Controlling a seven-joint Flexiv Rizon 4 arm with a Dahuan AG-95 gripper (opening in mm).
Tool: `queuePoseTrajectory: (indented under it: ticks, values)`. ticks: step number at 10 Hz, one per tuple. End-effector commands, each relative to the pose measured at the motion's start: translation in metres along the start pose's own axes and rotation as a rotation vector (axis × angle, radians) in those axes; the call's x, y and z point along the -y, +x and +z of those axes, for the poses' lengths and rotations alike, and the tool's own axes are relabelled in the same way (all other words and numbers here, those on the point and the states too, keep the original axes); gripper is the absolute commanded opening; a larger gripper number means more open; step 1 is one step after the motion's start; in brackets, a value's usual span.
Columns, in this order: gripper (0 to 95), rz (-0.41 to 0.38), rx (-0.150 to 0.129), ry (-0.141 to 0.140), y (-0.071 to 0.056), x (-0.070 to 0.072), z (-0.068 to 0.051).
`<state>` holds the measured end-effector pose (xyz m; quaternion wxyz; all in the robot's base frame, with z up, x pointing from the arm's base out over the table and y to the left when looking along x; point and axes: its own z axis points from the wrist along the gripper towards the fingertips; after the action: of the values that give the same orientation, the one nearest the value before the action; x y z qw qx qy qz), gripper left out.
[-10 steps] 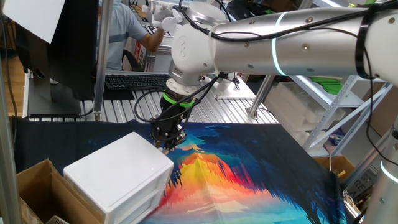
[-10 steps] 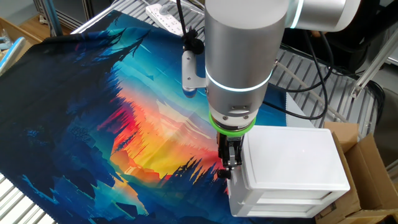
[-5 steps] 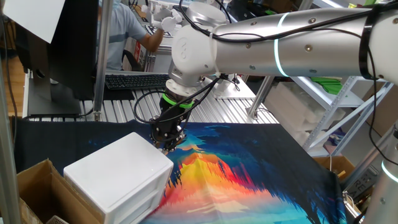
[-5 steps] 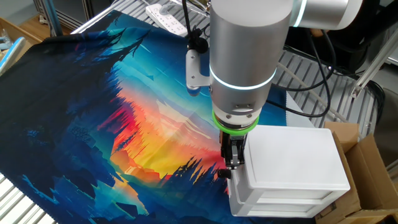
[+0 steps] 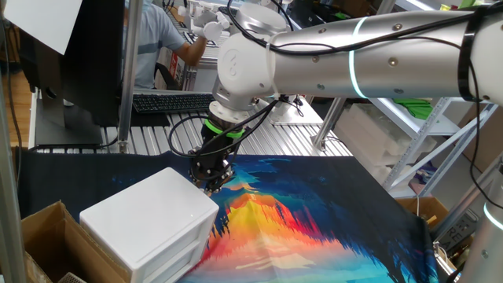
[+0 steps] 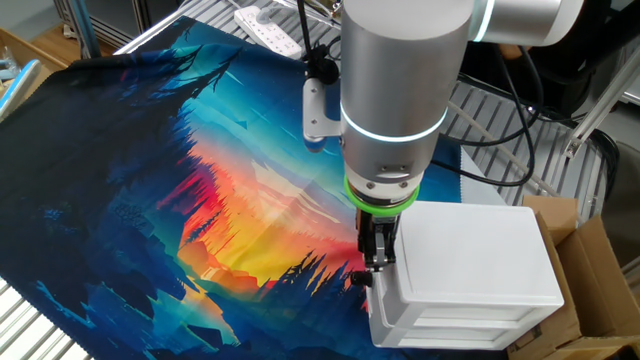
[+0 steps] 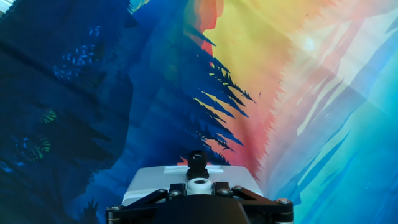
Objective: Grasp the handle and close the drawer
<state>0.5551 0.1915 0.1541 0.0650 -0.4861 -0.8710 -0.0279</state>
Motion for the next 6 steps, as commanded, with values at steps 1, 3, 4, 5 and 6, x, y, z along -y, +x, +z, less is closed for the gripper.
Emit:
queuePoseTrajectory:
  ticks: [1, 3, 4, 5, 6]
  values:
    - [19.0, 0.018, 0.006, 0.013, 0.0004, -0.0006, 0.0009]
    - [57.0, 0.051, 0.010, 0.018, -0.0014, -0.0013, 0.0007]
    - [76.0, 0.058, 0.008, 0.017, -0.0014, -0.0014, 0.0008]
    - [95.0, 0.065, 0.016, 0.018, -0.0014, -0.0022, 0.0021]
    - [95.0, 0.059, 0.018, 0.015, -0.0014, -0.0030, 0.0034]
